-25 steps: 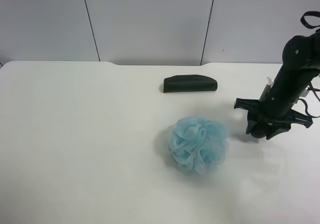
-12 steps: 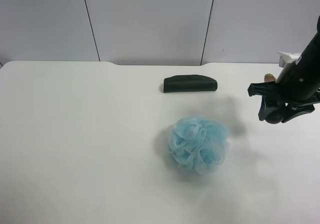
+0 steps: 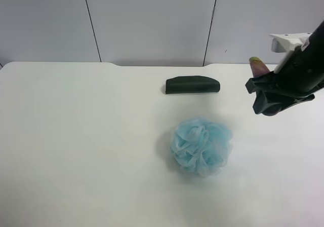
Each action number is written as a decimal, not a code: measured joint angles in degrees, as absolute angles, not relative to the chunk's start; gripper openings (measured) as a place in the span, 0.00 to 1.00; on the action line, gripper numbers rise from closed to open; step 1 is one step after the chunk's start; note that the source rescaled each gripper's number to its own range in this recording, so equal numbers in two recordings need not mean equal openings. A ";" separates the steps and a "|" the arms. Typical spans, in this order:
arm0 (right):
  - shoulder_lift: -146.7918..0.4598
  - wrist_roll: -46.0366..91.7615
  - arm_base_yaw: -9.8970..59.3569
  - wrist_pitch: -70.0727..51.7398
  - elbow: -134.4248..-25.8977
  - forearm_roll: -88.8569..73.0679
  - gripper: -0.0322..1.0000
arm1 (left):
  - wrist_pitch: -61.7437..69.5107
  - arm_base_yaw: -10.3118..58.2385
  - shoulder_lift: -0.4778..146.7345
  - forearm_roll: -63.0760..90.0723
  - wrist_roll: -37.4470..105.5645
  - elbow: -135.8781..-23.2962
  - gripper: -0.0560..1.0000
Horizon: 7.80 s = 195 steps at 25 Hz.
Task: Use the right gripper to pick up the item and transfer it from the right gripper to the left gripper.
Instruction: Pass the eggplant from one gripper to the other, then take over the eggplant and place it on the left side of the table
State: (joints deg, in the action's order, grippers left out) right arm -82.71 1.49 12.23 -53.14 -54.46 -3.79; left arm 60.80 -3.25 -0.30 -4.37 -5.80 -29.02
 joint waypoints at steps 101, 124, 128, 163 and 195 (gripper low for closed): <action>-92.75 41.11 41.99 -69.48 -64.70 -41.35 0.04 | 36.71 64.52 62.24 -28.48 25.16 -44.53 1.00; -92.75 41.33 41.99 -70.17 -64.70 -42.48 0.03 | 32.64 64.52 62.24 -25.37 30.84 -44.53 0.28; -92.75 41.33 41.99 -70.17 -64.70 -42.48 0.03 | 32.64 64.52 62.24 -25.25 30.88 -44.53 0.28; -69.79 21.27 41.99 -69.29 -64.70 -24.23 1.00 | 30.84 64.70 62.35 -24.42 30.88 -44.53 0.06; -15.98 0.00 41.99 -65.99 -31.12 -0.68 1.00 | 30.84 64.70 62.35 -24.29 29.77 -44.53 0.06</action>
